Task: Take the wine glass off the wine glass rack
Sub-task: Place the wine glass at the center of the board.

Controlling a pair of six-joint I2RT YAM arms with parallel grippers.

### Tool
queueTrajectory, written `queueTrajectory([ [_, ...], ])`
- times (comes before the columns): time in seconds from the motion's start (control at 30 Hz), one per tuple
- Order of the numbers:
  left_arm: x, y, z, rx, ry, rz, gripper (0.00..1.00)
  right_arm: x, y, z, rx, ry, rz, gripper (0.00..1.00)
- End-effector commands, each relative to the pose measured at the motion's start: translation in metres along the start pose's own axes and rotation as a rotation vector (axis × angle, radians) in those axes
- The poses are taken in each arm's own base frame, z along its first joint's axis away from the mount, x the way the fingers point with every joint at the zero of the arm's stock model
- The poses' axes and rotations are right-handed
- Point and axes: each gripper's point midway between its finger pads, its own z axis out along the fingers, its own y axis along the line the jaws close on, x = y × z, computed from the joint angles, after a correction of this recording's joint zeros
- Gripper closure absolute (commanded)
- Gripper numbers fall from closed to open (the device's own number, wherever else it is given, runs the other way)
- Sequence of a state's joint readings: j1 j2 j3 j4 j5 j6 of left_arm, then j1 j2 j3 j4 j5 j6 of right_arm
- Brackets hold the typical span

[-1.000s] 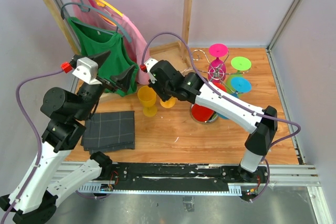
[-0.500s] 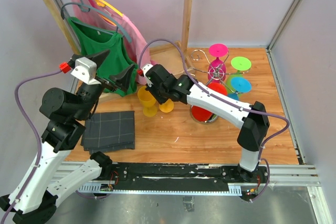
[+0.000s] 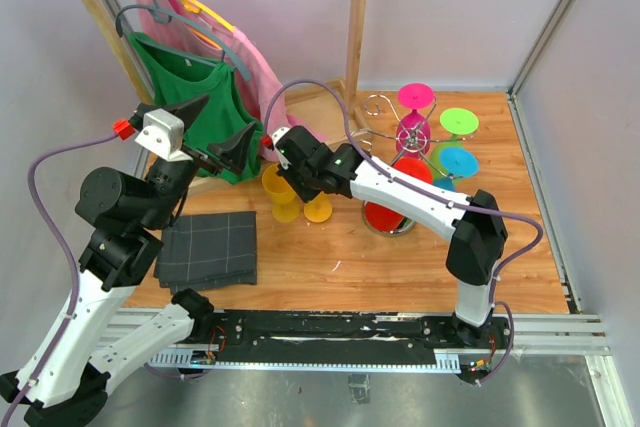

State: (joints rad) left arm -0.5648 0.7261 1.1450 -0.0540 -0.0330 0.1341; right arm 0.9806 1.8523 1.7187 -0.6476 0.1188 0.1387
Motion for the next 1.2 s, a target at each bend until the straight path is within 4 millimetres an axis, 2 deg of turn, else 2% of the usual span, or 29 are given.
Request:
queueTrajectory([
  [0.0,-0.021,0.002,-0.003,-0.007,-0.059,0.007,0.01,0.007,-0.004,0.005,0.014,0.03,0.026,0.98],
  [0.1,-0.021,0.002,-0.003,-0.005,-0.058,0.01,0.01,0.006,-0.007,0.003,0.028,0.027,0.025,0.91],
  [0.33,-0.019,0.001,-0.003,0.002,-0.056,0.006,0.01,0.005,-0.01,-0.001,0.042,0.028,0.02,0.66],
  [0.5,-0.019,0.0,-0.004,0.005,-0.052,0.01,0.01,-0.011,-0.013,-0.018,0.047,-0.022,0.03,0.53],
  [0.77,-0.015,-0.005,-0.003,0.034,-0.049,0.018,0.01,-0.053,-0.022,-0.084,0.072,-0.153,0.037,0.38],
  [1.0,-0.011,-0.01,0.003,0.061,-0.048,0.02,0.01,-0.088,-0.034,-0.163,0.083,-0.339,0.072,0.27],
  [1.17,-0.007,-0.017,0.008,0.096,-0.041,0.003,0.01,-0.104,-0.04,-0.214,0.063,-0.488,0.09,0.18],
])
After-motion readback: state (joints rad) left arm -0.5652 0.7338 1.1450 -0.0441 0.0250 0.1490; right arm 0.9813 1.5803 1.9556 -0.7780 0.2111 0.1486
